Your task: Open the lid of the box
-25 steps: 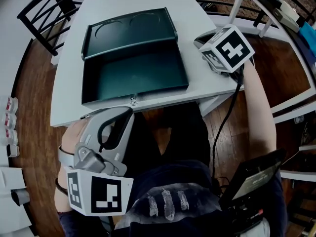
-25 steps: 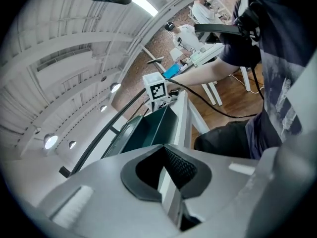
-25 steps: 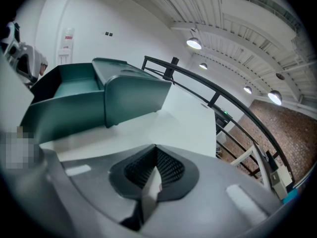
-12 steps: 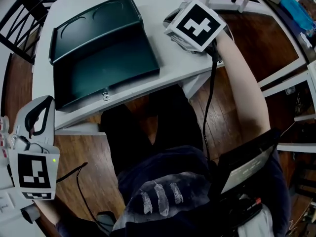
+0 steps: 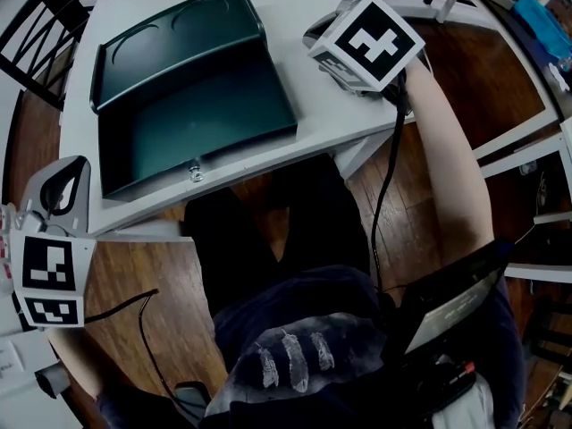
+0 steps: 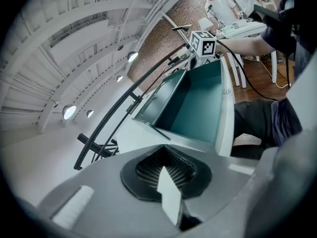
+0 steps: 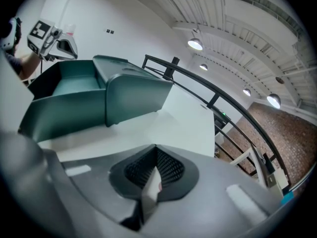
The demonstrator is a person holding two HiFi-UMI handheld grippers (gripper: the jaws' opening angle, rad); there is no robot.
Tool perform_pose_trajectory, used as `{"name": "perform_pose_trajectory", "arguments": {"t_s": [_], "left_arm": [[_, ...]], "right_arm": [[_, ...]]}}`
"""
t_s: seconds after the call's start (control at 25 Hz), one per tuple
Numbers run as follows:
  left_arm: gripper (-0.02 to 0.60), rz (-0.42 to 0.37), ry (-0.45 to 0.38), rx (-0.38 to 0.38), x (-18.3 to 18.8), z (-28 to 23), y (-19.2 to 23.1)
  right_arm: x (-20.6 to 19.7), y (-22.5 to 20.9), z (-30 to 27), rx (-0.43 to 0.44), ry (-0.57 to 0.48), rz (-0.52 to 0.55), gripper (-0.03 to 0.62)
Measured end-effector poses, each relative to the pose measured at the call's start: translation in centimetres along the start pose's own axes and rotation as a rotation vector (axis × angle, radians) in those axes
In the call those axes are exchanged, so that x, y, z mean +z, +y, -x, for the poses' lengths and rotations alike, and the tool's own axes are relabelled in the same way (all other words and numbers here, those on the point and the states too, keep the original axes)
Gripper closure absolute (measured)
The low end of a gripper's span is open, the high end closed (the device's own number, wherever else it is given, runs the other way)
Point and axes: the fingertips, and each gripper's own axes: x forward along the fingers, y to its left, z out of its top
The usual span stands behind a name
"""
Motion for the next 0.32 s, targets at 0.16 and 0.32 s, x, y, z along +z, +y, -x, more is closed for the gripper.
{"name": "perform_pose_trajectory", "arguments": {"t_s": [0.16,0.32], "left_arm": [[0.565,-0.001,0.025,0.009,-0.4,-1.3,0.5],[0.565,-0.033,0.028,-0.045,0.3,-2.4,0.3]], "right_arm": [[-0.2,0.1,0.0,0.012,-0.002,-0.008,0.591],[-2.0,-0.2,1.0,0.005,0.037,-0.056,0.591]]}}
